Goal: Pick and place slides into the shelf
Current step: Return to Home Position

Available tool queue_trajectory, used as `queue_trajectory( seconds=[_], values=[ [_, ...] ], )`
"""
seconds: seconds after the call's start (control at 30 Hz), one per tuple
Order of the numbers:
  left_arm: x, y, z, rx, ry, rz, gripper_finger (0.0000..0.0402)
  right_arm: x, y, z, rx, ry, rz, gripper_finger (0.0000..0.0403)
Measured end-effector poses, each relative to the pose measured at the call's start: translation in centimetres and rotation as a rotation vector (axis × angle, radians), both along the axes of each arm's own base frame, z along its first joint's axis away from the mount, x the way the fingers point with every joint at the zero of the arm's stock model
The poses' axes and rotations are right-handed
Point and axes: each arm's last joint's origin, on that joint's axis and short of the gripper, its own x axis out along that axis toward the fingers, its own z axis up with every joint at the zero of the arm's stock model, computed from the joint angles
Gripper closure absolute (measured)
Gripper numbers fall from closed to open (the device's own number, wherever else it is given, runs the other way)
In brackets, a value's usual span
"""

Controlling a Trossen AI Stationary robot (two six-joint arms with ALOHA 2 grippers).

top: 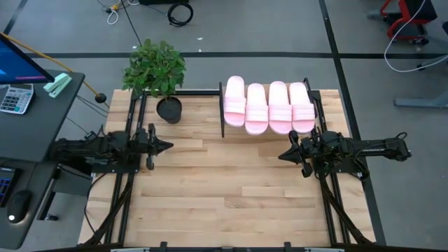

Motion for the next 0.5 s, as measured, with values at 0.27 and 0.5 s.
queue_trajectory(
  seconds=[0.27,0.5],
  values=[
    [0.11,-0.02,-0.59,-0.004,0.022,-0.004,0.0401,-0.03,0.0,0.18,0.0,0.006,0.001,0.0389],
    [0.1,0.02,-0.62,0.009,0.026,0.008,0.038,-0.03,0.0,0.25,0.0,0.003,0.001,0.0389]
  ],
)
